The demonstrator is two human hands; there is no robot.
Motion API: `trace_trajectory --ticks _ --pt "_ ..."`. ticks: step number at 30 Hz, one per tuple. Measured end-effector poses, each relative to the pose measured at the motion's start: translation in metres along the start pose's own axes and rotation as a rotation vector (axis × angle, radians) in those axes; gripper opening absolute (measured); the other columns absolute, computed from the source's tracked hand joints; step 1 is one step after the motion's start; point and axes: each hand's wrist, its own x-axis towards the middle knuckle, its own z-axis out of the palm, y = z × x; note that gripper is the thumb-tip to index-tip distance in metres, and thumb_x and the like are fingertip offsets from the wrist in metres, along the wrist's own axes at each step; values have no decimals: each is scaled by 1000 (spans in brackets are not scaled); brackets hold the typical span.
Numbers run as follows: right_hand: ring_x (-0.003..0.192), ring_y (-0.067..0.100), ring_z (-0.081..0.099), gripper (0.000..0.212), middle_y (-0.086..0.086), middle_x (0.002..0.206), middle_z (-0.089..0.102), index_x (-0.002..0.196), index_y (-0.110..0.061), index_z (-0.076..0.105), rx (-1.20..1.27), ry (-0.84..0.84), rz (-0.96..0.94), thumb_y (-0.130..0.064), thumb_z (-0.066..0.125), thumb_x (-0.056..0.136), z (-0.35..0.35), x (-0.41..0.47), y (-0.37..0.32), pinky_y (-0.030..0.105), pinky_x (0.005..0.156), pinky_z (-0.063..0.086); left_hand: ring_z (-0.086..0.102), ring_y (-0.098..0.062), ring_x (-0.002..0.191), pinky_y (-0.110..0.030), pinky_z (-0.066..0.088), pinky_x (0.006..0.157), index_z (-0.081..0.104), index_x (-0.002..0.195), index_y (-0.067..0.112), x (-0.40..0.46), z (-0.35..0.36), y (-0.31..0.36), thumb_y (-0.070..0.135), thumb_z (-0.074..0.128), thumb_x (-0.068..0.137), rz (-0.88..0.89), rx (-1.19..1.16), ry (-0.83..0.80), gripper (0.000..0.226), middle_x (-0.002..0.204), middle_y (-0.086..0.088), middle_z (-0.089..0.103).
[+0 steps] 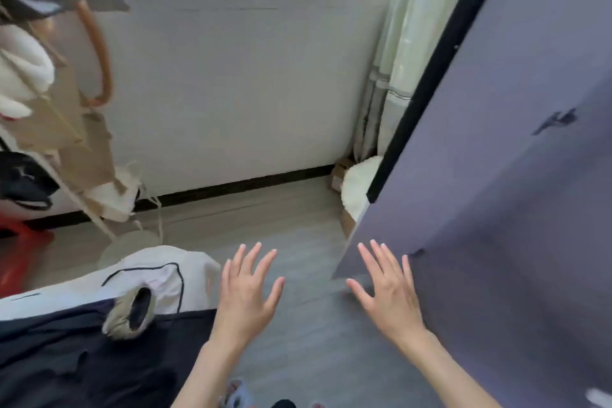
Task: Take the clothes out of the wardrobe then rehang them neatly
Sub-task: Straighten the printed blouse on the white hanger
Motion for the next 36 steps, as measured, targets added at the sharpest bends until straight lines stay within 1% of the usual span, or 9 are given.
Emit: trace_trajectory --ticks 3,9,11,13,16,22,28,32,36 --pt "127 26 47 67 10 134 53 132 -15 52 2 60 190 -55 39 80 -29 -27 62 42 107 13 30 -27 132 -47 31 105 55 127 20 26 24 64 60 14 93 188 -11 -87 67 134 -8 51" --pt "119 29 54 66 11 129 57 127 -14 56 -39 196 521 -57 39 80 -69 -80 139 49 105 24 27 -27 132 -35 12 108 53 128 21 63 65 165 60 13 93 509 -24 -230 66 135 -8 50" --pt "118 30 55 68 11 129 57 127 -14 56 -70 236 621 -62 32 85 -81 -94 158 55 100 35 29 -28 132 -38 16 109 53 128 21 76 80 191 60 13 93 592 -32 -260 66 136 -7 50" --pt "117 30 56 73 12 128 58 127 -13 55 -91 268 736 -65 19 90 -93 -107 177 60 94 37 32 -30 132 -45 25 108 53 128 21 92 98 224 55 22 93 686 -45 -307 58 136 -7 50" --pt "115 31 58 74 12 126 59 127 -13 53 -112 305 894 -65 14 91 -109 -123 202 59 92 41 35 -34 132 -49 31 104 52 129 20 116 120 270 50 32 89 817 -80 -365 54 137 -8 49" --pt "116 29 56 76 11 127 58 127 -12 55 -160 422 1157 -64 13 92 -129 -162 230 54 95 40 42 -36 127 -50 40 96 52 125 20 144 154 347 59 15 94 1091 -126 -477 62 132 -9 53" --pt "116 32 57 77 14 126 59 126 -7 56 -197 470 1339 -60 10 94 -140 -196 243 54 95 38 50 -35 121 -46 42 91 58 123 20 135 175 415 59 16 94 1293 -133 -595 64 128 -8 57" --pt "124 33 49 73 15 134 52 132 -8 50 -191 554 1370 -58 15 93 -156 -210 267 49 103 30 51 -35 121 -43 39 92 61 121 18 126 187 460 49 34 89 1350 -165 -623 52 126 -8 59" --pt "132 31 39 60 13 141 45 138 -11 43 -185 653 1378 -44 31 89 -182 -221 307 40 108 19 33 -28 135 -33 22 103 51 132 21 111 200 509 61 20 84 1377 -205 -658 70 140 -4 46"
